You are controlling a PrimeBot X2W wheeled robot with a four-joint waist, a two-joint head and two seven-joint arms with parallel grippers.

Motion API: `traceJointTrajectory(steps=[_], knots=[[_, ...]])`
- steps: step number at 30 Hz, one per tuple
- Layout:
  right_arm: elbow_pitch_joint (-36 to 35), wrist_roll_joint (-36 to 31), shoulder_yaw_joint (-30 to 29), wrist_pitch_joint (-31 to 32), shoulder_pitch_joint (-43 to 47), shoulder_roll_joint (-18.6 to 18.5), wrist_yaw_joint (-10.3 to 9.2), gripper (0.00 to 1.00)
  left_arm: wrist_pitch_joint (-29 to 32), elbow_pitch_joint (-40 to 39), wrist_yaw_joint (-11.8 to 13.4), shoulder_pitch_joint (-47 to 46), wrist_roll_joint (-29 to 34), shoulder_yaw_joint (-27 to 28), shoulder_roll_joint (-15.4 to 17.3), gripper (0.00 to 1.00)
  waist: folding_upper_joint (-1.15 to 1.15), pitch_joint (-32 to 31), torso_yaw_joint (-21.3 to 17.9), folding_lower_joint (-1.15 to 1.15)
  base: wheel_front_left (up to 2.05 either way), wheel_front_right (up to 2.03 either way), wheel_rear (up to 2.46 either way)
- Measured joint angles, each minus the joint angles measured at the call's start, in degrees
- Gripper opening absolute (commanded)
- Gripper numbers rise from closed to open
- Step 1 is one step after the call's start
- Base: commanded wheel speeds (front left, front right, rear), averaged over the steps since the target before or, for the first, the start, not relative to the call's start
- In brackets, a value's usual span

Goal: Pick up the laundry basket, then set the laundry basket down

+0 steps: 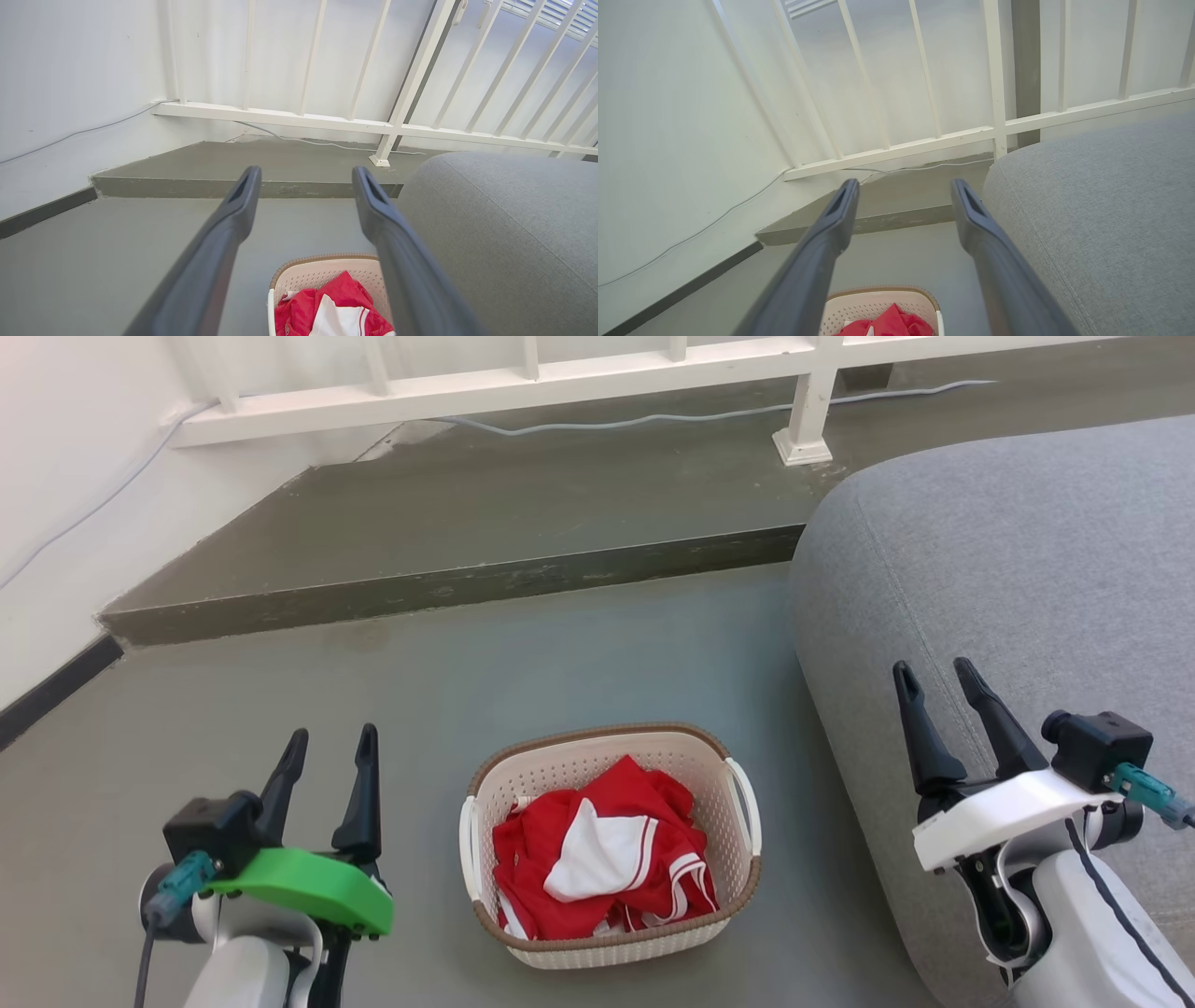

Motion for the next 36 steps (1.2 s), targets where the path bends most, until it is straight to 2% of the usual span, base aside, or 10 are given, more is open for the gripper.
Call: traceJointTrajectory(steps=[10,35,36], knots=[[-1.7,-1.63,-0.96,0.0,2.29,0.71,0.01,1.0,0.0,-2.42,-0.01,2.57,2.91,1.11,-0.59,1.0,0.0,-0.18,0.22,0.0,0.0,0.0,0.0],[-2.85,-4.03,-2.34,0.0,4.51,2.03,0.57,1.0,0.0,-3.97,-0.7,5.63,5.26,2.38,-1.8,1.0,0.0,-0.34,-0.09,0.0,0.0,0.0,0.0],[-2.88,-4.12,-2.42,0.0,4.51,2.07,0.57,0.0,0.0,-3.97,-0.77,5.63,5.3,2.41,-1.81,0.0,0.0,-0.33,-0.08,0.0,0.0,0.0,0.0]])
